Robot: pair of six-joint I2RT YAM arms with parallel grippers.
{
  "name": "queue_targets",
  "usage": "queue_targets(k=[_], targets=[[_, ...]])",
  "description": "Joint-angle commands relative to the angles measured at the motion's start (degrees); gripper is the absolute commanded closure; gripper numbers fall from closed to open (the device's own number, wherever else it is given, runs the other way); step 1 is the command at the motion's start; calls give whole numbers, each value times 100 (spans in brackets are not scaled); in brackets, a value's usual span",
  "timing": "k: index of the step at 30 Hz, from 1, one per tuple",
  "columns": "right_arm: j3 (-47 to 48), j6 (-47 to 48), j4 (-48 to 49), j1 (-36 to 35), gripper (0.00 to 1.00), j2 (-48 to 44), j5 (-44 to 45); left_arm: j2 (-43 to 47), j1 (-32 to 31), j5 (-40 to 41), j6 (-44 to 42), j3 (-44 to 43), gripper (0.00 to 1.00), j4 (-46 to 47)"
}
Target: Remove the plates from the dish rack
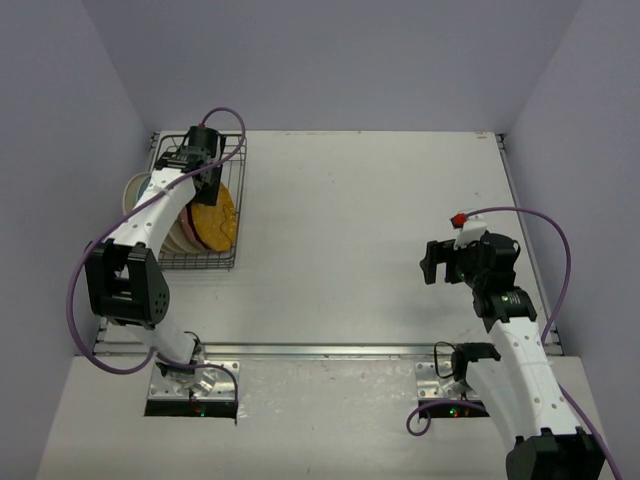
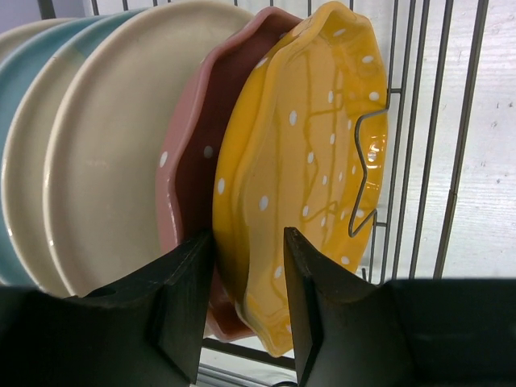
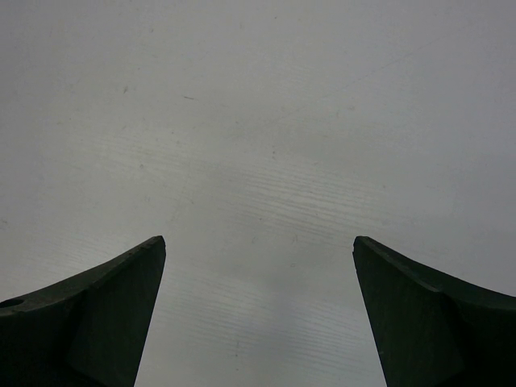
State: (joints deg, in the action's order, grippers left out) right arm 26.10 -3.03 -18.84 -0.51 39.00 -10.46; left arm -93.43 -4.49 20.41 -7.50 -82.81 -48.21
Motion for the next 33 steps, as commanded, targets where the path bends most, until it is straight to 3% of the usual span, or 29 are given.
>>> queue_targets(k=[1,17,23,33], targets=[[40,-14,276,16,1,-64,88,-79,-8,44,115,-43,62,198],[-25,57,232,16,1,-226,53,-116,730,-2429,688,395,68,541],[-26,4,229,14,1,-229,-6,-12,818,-2282,623,497,72,608],[-32,-11,189,15,1,-269,-34,272,827,-1628,484,222,99,541]])
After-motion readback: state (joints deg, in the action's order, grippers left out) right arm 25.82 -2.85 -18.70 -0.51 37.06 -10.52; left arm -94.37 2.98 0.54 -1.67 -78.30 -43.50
